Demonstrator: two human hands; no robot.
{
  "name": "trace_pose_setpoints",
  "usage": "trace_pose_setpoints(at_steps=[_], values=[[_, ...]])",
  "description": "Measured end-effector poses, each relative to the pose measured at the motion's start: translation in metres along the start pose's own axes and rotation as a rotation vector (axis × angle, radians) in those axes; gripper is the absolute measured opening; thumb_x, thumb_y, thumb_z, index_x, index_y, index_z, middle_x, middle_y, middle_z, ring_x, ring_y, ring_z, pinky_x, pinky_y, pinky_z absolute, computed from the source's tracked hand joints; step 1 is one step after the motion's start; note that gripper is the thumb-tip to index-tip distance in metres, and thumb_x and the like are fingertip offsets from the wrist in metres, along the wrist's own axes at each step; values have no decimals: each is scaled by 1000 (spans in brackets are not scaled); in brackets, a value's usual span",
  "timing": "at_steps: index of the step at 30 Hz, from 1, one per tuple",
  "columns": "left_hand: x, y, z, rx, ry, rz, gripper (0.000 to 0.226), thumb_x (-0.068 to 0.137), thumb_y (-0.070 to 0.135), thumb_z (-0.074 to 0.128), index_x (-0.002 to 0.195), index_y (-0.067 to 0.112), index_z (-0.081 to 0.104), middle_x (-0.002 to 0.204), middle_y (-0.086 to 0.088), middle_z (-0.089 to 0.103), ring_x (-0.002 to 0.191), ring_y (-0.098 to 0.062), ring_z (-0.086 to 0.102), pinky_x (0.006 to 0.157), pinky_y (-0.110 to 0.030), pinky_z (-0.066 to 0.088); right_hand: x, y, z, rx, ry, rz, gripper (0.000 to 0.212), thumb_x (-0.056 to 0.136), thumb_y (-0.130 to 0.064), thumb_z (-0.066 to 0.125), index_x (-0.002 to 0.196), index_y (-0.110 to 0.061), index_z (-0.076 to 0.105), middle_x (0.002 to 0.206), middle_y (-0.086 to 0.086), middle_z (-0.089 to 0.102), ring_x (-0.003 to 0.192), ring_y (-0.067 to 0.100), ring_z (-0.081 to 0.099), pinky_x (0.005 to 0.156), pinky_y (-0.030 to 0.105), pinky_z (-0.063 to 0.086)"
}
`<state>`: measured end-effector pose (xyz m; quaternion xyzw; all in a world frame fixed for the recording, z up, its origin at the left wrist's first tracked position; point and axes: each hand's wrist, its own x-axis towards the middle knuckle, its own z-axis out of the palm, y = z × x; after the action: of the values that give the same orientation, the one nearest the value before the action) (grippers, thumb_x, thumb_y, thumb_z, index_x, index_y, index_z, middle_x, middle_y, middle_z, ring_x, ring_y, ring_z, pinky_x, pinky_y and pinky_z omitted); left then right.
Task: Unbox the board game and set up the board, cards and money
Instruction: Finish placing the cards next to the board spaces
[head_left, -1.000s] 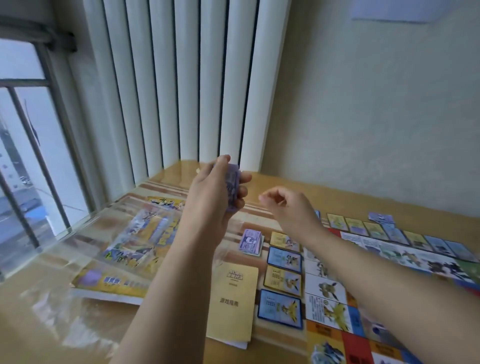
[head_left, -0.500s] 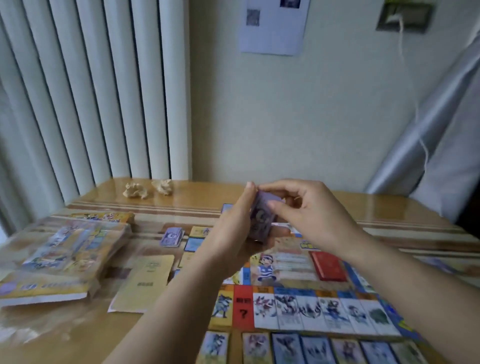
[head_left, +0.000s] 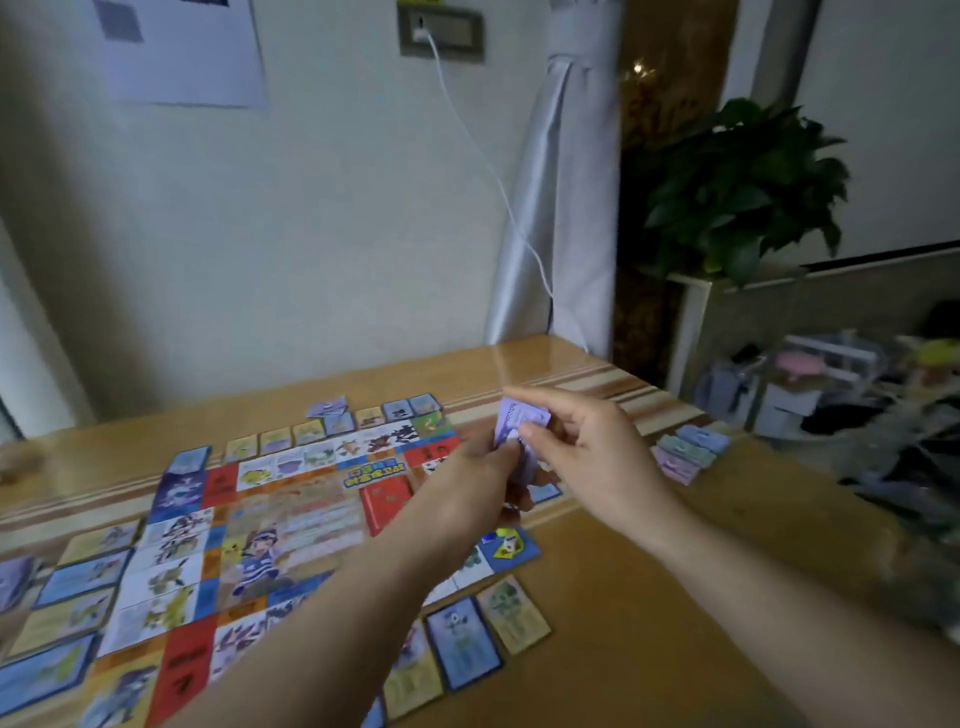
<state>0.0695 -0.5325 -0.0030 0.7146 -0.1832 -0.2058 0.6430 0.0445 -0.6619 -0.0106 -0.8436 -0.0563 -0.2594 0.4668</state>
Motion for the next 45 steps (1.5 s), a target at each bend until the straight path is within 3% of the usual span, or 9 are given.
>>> trace_pose_setpoints(at_steps=[2, 4, 6, 9, 12, 21, 24, 27, 45], values=[[14, -2, 27, 58, -67, 2, 22, 104, 18, 33, 105, 12, 54, 85, -1, 61, 58, -9, 54, 56, -22, 42, -4, 18, -23, 30, 41, 70, 37, 90, -5, 59, 116, -33, 63, 91, 16, 72, 79, 26, 68, 74, 42, 54], [29, -11, 50, 189, -131, 26, 26, 103, 23, 35, 117, 10, 51, 97, 0, 62, 67, -11, 60, 63, -25, 46, -8, 42, -47, 58, 91, 152, 35, 90, -1, 59, 115, -24, 63, 95, 7, 72, 73, 11, 67, 70, 28, 54], [44, -27, 68, 534, -170, 131, 32, 102, 28, 38, 130, 15, 44, 114, -1, 60, 85, -18, 62, 73, -33, 49, -11, 70, -73, 57, 192, 261, 33, 90, 1, 57, 119, -15, 62, 92, 1, 68, 55, -2, 57, 56, 15, 48], [64, -53, 84, 1208, -256, 322, 42, 101, 26, 41, 142, 23, 32, 137, -3, 45, 112, -25, 55, 91, -38, 46, -14, 111, -108, 65, 330, 454, 34, 92, 1, 53, 121, -17, 55, 93, 6, 64, 55, 7, 58, 54, 19, 51], [75, -68, 97, 1596, -365, 473, 35, 100, 20, 38, 136, 18, 38, 135, -9, 44, 114, -30, 51, 99, -43, 39, -9, 143, -129, 39, 413, 561, 28, 93, 3, 46, 111, -14, 57, 98, 13, 64, 58, 14, 58, 56, 22, 52], [88, -72, 97, 1666, -484, 501, 38, 101, 37, 33, 134, 20, 41, 130, -8, 45, 110, -28, 51, 93, -40, 40, 2, 171, -85, -124, 244, 594, 18, 85, 7, 52, 90, -3, 66, 87, 7, 62, 67, 5, 52, 51, 5, 38], [87, -74, 95, 1651, -477, 503, 42, 101, 39, 32, 139, 22, 36, 136, -7, 41, 117, -27, 47, 97, -40, 39, -5, 179, -74, -292, 192, 610, 23, 81, -9, 59, 74, -31, 58, 92, -3, 68, 78, 13, 60, 79, 26, 49], [88, -74, 94, 1611, -470, 511, 43, 101, 40, 33, 141, 25, 34, 139, -5, 38, 122, -26, 43, 100, -38, 36, -11, 173, -79, -675, 117, 597, 8, 81, -28, 61, 87, -34, 59, 98, -12, 67, 99, 14, 58, 103, 40, 26], [85, -74, 94, 1618, -478, 493, 42, 101, 38, 33, 141, 22, 35, 139, -8, 38, 122, -27, 44, 100, -40, 38, -1, 155, -87, -996, -47, 509, 17, 81, -44, 64, 93, -32, 65, 104, -7, 60, 109, 17, 50, 99, 41, 26]])
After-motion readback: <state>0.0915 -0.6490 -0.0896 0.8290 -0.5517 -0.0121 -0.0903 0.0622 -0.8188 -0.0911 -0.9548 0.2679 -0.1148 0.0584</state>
